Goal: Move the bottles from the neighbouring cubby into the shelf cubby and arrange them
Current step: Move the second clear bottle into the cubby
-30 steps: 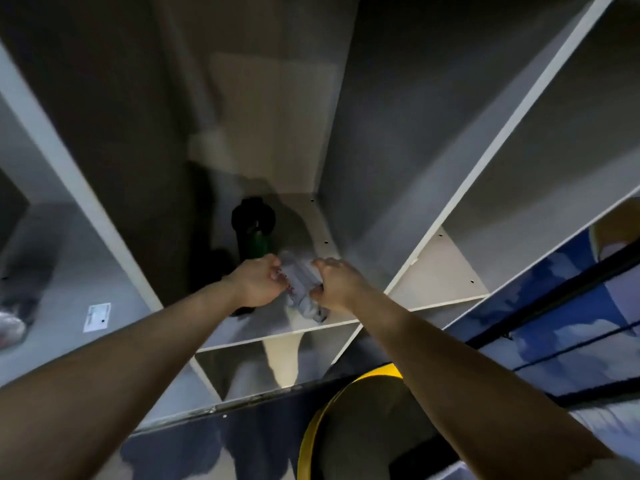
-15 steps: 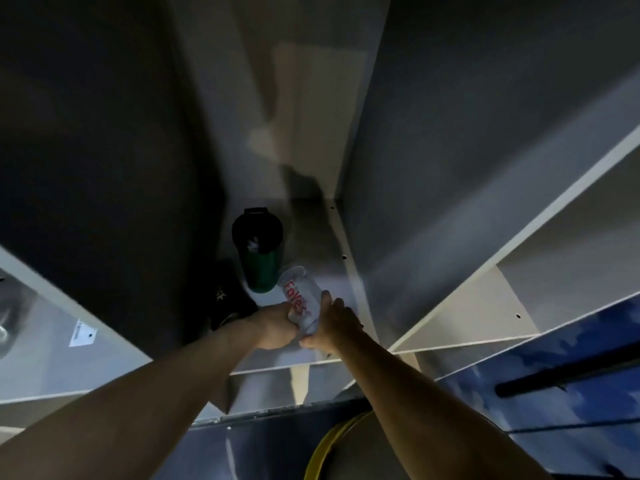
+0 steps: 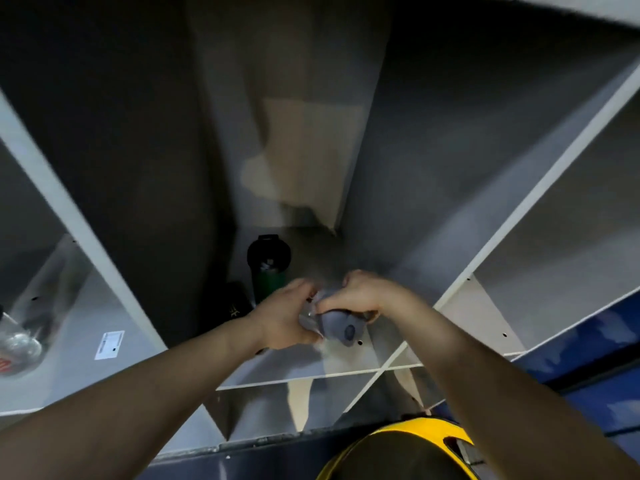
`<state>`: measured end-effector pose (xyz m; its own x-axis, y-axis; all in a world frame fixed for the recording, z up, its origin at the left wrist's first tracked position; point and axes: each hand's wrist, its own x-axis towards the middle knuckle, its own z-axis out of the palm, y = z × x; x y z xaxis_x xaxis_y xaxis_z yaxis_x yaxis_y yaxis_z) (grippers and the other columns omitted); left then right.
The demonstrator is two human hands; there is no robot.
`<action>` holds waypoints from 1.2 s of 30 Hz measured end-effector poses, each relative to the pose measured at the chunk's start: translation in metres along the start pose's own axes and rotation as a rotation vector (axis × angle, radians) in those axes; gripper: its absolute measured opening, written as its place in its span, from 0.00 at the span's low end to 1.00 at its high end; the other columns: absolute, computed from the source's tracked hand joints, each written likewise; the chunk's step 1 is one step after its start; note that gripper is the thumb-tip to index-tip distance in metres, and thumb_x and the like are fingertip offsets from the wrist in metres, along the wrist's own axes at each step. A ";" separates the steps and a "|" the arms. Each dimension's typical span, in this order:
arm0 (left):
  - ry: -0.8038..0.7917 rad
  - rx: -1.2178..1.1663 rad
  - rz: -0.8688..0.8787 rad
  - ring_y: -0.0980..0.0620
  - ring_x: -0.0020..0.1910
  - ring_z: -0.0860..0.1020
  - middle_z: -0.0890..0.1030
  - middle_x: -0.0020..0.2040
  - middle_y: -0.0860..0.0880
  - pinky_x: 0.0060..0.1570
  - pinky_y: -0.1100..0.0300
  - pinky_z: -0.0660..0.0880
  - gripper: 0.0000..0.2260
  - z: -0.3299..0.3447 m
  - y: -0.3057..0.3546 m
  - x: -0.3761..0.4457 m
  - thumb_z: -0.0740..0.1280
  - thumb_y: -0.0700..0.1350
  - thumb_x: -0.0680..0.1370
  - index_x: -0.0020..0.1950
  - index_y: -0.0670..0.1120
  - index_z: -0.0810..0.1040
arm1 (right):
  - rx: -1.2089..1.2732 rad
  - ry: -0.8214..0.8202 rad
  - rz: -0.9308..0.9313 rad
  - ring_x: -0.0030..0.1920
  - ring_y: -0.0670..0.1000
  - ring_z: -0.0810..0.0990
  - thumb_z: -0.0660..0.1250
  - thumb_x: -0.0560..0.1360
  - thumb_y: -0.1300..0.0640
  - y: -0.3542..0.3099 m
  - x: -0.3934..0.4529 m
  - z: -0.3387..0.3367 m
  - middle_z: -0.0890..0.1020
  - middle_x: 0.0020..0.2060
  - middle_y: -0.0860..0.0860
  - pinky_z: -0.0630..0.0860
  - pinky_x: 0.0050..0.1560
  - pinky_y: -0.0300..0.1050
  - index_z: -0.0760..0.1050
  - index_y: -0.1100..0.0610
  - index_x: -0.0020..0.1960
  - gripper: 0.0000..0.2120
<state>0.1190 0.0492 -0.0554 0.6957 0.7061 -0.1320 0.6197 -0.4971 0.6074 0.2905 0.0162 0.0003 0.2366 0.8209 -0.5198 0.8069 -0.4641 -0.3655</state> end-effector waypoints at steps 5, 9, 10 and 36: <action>0.078 -0.064 0.165 0.59 0.58 0.76 0.77 0.60 0.58 0.57 0.64 0.73 0.41 -0.035 0.023 -0.040 0.81 0.59 0.57 0.66 0.55 0.69 | 0.065 -0.082 -0.011 0.43 0.61 0.87 0.77 0.60 0.30 -0.037 -0.062 -0.031 0.85 0.46 0.60 0.85 0.40 0.59 0.82 0.59 0.49 0.34; 0.101 -0.157 0.271 0.61 0.58 0.77 0.78 0.60 0.59 0.60 0.56 0.76 0.41 -0.070 0.028 -0.091 0.80 0.62 0.58 0.67 0.56 0.70 | 0.116 -0.053 -0.054 0.47 0.59 0.87 0.72 0.64 0.27 -0.070 -0.123 -0.036 0.86 0.50 0.57 0.86 0.40 0.54 0.83 0.56 0.51 0.34; 0.100 -0.170 0.292 0.61 0.59 0.77 0.77 0.61 0.59 0.61 0.56 0.76 0.40 -0.080 0.029 -0.107 0.79 0.62 0.59 0.67 0.56 0.69 | 0.129 -0.040 -0.061 0.47 0.59 0.88 0.70 0.65 0.26 -0.081 -0.140 -0.034 0.86 0.49 0.56 0.86 0.39 0.53 0.83 0.55 0.51 0.34; 0.461 -0.261 -0.020 0.62 0.47 0.81 0.82 0.49 0.58 0.46 0.62 0.80 0.31 -0.230 -0.195 -0.347 0.77 0.66 0.57 0.54 0.55 0.74 | 0.136 0.261 -0.526 0.75 0.49 0.66 0.78 0.63 0.35 -0.373 -0.193 0.157 0.65 0.77 0.49 0.63 0.68 0.39 0.43 0.46 0.82 0.61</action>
<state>-0.3268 0.0172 0.0520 0.4163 0.8918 0.1770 0.4794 -0.3807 0.7907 -0.1412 -0.0218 0.1156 -0.0364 0.9985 -0.0420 0.7795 0.0021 -0.6264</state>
